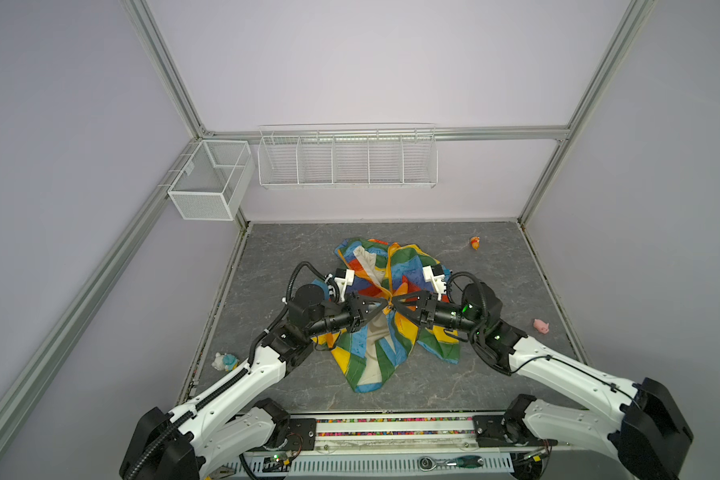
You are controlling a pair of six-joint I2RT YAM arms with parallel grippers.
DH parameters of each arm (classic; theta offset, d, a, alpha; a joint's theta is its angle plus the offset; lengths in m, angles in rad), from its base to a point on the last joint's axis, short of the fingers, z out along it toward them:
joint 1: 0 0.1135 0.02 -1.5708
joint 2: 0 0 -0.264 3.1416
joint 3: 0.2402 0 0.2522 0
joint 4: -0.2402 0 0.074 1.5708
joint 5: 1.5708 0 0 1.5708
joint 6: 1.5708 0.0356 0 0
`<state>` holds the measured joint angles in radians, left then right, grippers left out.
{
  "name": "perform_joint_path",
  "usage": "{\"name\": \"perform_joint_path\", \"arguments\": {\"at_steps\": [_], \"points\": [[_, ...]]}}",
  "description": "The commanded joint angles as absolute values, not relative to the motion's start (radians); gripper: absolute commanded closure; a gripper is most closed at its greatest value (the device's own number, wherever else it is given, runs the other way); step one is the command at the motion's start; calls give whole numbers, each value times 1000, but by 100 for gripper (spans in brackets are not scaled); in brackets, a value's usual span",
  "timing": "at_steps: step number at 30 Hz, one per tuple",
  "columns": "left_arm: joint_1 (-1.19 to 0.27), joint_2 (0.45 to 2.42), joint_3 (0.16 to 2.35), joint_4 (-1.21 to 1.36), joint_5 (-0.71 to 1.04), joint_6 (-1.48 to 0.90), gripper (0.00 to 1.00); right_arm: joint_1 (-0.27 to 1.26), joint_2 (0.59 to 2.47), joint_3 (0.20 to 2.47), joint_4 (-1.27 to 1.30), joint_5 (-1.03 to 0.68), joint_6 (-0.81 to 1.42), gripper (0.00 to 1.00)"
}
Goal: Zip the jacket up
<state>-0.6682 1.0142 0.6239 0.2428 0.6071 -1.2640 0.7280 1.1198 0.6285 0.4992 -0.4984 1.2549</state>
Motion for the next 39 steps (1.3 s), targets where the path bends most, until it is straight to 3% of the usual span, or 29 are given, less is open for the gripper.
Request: {"name": "perform_joint_path", "arguments": {"at_steps": [1, 17, 39], "points": [[-673, 1007, 624, 287, 627, -1275, 100, 738, 1135, 634, 582, -517, 1301, 39], [-672, 1010, 626, 311, 621, -1288, 100, 743, 1133, 588, 622, -514, 1333, 48], [-672, 1025, 626, 329, 621, -1299, 100, 755, 1135, 561, 679, -522, 1356, 51]]}}
